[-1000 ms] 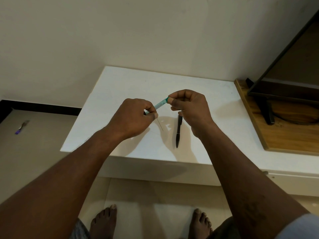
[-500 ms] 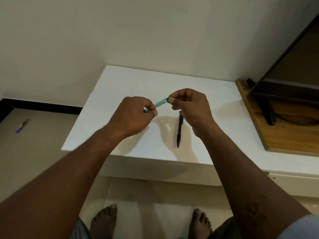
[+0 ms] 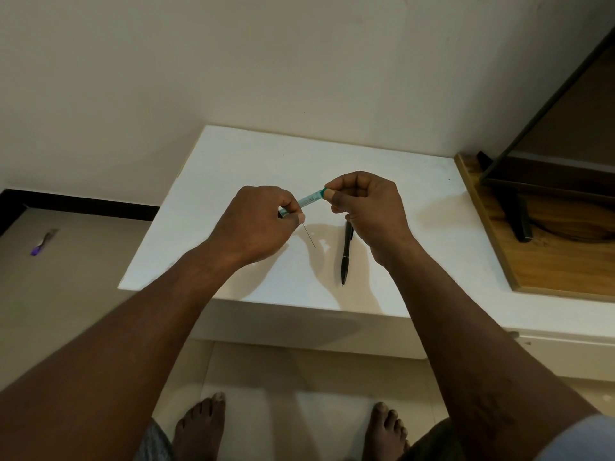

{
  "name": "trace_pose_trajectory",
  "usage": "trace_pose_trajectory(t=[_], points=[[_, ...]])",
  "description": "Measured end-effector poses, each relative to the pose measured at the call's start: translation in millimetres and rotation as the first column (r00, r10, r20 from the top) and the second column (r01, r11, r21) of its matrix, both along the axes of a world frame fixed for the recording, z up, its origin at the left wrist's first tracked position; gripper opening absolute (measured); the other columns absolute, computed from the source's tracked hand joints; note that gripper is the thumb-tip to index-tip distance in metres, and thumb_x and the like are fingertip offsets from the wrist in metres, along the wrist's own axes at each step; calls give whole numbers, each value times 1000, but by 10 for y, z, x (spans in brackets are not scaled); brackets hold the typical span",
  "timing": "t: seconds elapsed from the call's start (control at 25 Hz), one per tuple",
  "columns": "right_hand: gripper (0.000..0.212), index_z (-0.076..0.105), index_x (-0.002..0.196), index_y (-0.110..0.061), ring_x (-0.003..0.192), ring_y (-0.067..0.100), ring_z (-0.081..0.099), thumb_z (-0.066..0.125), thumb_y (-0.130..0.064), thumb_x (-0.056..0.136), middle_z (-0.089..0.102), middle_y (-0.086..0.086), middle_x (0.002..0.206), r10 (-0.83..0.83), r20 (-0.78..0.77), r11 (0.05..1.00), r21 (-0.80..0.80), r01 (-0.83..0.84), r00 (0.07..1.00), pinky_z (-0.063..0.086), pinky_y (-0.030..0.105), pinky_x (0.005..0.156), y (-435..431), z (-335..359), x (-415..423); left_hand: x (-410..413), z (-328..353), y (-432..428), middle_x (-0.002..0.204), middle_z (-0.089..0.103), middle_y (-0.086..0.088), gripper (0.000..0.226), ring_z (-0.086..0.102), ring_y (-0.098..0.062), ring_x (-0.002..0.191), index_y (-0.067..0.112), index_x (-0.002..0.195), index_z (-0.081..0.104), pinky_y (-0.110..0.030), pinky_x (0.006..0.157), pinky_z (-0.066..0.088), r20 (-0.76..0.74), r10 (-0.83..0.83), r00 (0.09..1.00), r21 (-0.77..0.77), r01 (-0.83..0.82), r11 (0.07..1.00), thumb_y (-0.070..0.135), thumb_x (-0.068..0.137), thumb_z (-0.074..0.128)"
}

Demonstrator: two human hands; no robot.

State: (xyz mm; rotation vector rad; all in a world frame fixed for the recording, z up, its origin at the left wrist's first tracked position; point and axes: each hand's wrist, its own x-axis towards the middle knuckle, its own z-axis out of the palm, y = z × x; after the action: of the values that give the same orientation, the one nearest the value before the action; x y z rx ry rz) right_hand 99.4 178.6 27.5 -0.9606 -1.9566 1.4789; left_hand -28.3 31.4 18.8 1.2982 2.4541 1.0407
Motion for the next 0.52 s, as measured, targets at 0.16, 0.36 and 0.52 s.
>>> trace_pose_trajectory(t=[0.16,0.36,0.52], points=[[8,81,99,-23,82,14,77,78,-20,93,82,-1,92,-10,-10,1000,-24,10,1000,53,20,69,-9,15,-8,-2,-2,7,89,75,1,14,70,-16,77,19,100,79,-15,64,43,2,9,1000,-2,-9,1000,30,94,72],[27,71,122,-24,84,13,79,69,-15,97,83,-8,98,-68,-32,997,-22,68,997,56,27,81,-10,22,-9,-7,-10,15,95,77,-1,14,70,-16,77,20,99,79,-14,63,44,0,25,1000,0,-25,1000,31,94,72],[43,61,138,-25,74,6,76,66,-12,96,82,-7,93,26,58,995,100,-32,998,54,17,72,-75,-7,-10,-18,-8,15,97,79,-3,14,73,-18,80,20,97,79,-26,71,55,2,52,999,3,-52,999,31,94,71]])
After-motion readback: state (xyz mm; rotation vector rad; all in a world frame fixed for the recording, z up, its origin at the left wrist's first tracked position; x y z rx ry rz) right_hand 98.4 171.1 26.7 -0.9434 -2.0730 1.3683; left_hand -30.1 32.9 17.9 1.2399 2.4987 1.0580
